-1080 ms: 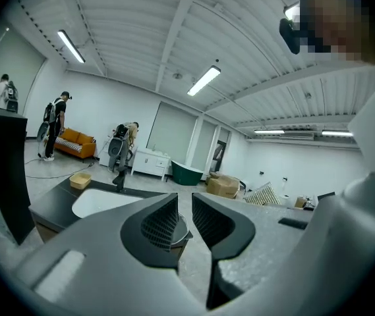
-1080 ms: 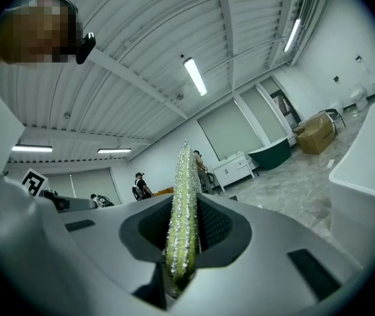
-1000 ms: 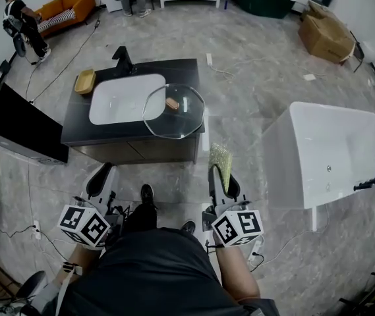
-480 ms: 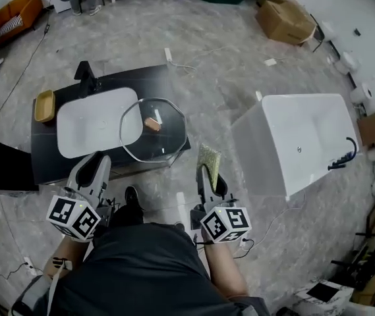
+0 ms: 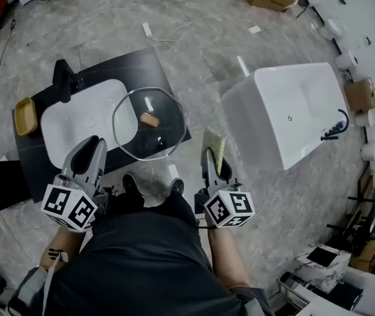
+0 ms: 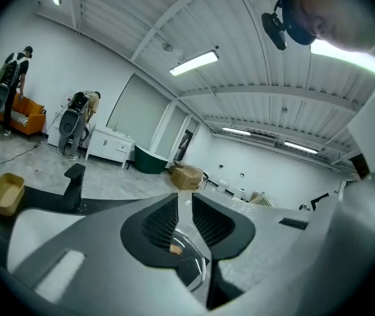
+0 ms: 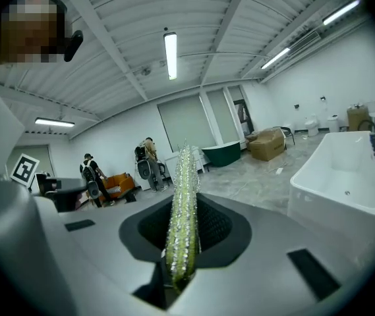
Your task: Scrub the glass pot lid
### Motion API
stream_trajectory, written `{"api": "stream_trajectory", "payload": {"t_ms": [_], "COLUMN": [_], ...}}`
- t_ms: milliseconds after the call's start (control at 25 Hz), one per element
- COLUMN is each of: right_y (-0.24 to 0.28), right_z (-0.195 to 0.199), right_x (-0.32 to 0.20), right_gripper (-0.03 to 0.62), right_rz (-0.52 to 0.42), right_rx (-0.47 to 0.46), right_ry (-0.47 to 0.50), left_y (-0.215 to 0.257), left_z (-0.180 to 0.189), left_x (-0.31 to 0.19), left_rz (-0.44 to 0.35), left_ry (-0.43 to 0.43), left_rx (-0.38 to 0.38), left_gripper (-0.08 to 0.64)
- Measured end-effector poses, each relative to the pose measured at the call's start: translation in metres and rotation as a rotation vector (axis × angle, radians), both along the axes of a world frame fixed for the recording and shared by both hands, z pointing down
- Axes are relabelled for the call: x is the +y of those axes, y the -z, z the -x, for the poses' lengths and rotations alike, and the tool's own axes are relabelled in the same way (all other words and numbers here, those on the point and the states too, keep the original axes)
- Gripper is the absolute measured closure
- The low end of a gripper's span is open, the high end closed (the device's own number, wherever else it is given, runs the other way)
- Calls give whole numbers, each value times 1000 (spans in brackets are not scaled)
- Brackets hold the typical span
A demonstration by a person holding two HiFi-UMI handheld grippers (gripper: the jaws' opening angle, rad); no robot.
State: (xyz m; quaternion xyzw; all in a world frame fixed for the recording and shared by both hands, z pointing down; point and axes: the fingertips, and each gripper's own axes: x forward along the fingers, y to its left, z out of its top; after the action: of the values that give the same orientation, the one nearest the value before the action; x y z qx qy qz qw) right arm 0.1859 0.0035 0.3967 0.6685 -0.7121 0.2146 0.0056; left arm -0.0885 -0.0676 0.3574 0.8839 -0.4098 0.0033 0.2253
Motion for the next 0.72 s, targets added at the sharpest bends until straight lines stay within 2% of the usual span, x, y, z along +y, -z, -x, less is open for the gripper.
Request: {"api": "stream_trajectory", "payload": {"t_ms": [120,240,320,480,720], "right_y": [-8,-26,-64,-140,-199], "right_z": [-13,-14,-11,-8,25], "right_x": [-37,-79,-102,-141,-204], "right_gripper": [537,537,537,537,537], "right_rz": [-18,-57,-15,120,117], "right_rx": [43,144,187,194,438], "right_ry": [53,207,340,551,828], "left_y": [-7,-10,-15,-16,-26], "left_z": [3,7,10,7,36], "left_x": [-16,-28,-31,-28,-11], "left_rz": [12,6,2,18,101], "left_ry": [35,108,169,248,404], "left_rx": [-11,-43,-81,-128,-119], "left_gripper": [489,491,489,491,491]}}
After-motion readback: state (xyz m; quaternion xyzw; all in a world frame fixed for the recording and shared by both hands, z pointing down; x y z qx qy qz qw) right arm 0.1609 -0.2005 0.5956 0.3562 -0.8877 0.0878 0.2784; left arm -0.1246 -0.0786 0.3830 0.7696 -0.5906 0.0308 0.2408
